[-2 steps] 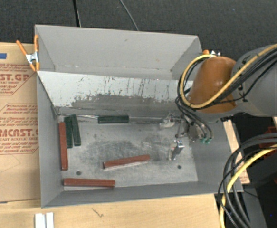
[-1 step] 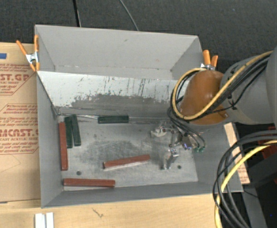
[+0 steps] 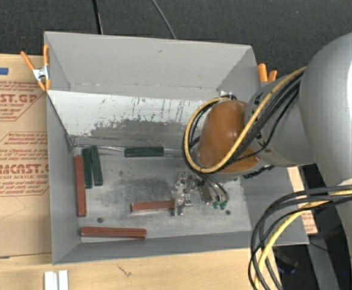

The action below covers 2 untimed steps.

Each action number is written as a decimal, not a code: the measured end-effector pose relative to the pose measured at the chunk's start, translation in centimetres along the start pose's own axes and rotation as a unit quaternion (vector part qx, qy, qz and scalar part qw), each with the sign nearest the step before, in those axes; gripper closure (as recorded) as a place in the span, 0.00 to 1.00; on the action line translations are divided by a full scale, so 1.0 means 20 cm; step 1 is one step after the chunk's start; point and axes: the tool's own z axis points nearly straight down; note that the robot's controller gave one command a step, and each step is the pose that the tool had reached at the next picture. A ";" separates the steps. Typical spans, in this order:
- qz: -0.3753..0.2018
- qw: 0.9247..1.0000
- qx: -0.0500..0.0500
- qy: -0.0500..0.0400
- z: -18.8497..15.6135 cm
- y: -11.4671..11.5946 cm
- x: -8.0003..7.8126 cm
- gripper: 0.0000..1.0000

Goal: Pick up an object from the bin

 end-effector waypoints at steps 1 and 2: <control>0.000 1.000 0.000 0.000 0.00 0.00 0.00 1.00; 0.009 1.000 0.000 0.000 -1.00 0.05 0.08 1.00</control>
Offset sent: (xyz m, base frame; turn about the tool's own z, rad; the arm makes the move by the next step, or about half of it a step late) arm -0.0177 0.0080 0.1973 0.0200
